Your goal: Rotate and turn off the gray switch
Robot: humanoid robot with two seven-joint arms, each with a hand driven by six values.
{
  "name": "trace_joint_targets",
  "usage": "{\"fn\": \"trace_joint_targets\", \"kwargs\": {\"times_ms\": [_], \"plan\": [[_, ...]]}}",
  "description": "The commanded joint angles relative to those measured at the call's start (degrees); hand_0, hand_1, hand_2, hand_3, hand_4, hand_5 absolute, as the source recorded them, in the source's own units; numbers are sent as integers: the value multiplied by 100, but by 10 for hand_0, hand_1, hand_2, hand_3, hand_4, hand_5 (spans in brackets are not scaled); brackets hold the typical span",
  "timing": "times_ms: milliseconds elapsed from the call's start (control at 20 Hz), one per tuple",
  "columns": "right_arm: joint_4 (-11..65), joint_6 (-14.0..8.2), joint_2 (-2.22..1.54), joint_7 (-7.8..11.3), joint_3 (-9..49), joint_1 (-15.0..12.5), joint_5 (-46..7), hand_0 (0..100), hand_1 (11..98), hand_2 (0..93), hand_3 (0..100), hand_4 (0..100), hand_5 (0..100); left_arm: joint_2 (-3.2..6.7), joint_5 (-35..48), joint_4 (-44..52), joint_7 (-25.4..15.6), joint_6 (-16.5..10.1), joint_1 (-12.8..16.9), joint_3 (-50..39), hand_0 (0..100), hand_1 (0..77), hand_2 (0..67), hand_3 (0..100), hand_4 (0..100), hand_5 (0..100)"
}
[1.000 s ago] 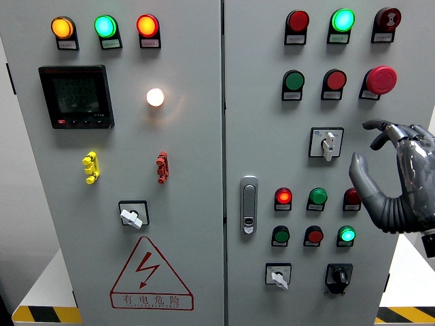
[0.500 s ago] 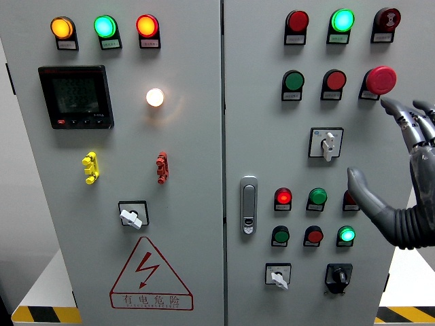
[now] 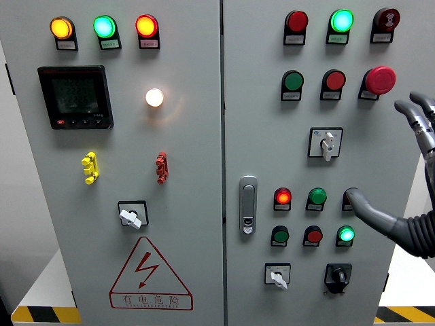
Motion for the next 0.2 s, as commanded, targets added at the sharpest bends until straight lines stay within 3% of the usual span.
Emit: {"fn": "trace_joint_targets", "kwargs": {"times_ms": [0, 150], "plan": [[3, 21, -1, 31, 30, 0, 9, 0, 406, 79, 103, 59, 92, 0, 2, 0, 0, 0, 3, 0, 848, 0, 134, 187, 83, 109], [3, 117, -1, 31, 39, 8, 9, 0, 407, 78, 102, 57, 92, 0, 2, 0, 0, 0, 3, 0, 847, 0, 134, 187, 83, 109]]}}
